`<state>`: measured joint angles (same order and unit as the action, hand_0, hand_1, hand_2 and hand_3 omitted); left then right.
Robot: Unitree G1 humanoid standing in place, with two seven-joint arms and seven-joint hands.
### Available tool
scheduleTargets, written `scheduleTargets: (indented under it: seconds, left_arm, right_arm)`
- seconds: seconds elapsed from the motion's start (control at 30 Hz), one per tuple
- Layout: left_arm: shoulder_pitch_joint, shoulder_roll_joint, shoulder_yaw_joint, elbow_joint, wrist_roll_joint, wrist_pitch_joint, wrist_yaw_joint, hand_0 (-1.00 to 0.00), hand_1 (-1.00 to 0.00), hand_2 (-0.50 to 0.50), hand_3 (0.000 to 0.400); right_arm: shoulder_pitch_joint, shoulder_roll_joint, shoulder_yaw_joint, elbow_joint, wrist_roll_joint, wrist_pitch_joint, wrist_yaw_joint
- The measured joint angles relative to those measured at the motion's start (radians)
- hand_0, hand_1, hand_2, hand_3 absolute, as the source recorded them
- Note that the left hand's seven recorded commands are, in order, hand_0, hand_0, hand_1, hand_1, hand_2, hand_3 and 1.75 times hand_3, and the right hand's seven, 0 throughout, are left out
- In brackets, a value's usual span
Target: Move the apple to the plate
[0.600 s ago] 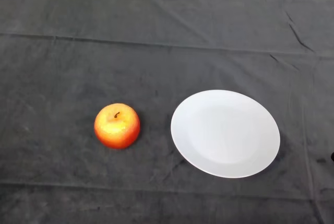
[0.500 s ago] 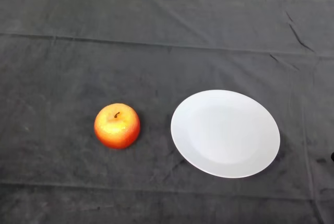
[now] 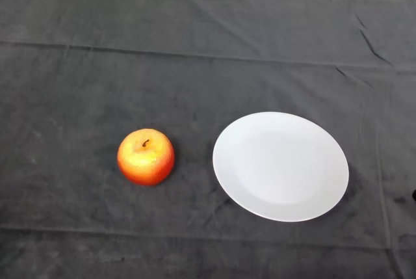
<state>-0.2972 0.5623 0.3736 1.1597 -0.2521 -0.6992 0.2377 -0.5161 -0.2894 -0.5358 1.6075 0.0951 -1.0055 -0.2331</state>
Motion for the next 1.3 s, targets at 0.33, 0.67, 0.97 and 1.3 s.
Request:
scheduleTargets:
  seconds: [0.33, 0.67, 0.97, 1.3]
  left_arm:
    - [-0.076, 0.0, 0.001, 0.0, 0.03, 0.014, -0.012, 0.0, 0.0, 0.0, 0.0]
    - [-0.087, 0.0, -0.015, 0.0, 0.085, -0.017, -0.012, 0.0, 0.0, 0.0, 0.0]
    - [-0.09, -0.002, -0.085, -0.01, 0.162, -0.028, 0.005, 0.0, 0.0, 0.0, 0.0]
    - [-0.09, -0.021, -0.154, -0.223, 0.234, 0.007, 0.039, 0.0, 0.0, 0.0, 0.0]
  right_arm:
    - [0.004, 0.0, -0.0061, 0.0, -0.0011, -0.006, 0.0003]
    - [0.004, 0.0, -0.0075, 0.0, -0.001, -0.006, 0.0002]
    - [0.004, -0.001, -0.0111, 0.0, -0.0008, -0.006, -0.0002]
    - [0.004, -0.001, -0.0125, 0.0, -0.0009, -0.007, -0.0006]
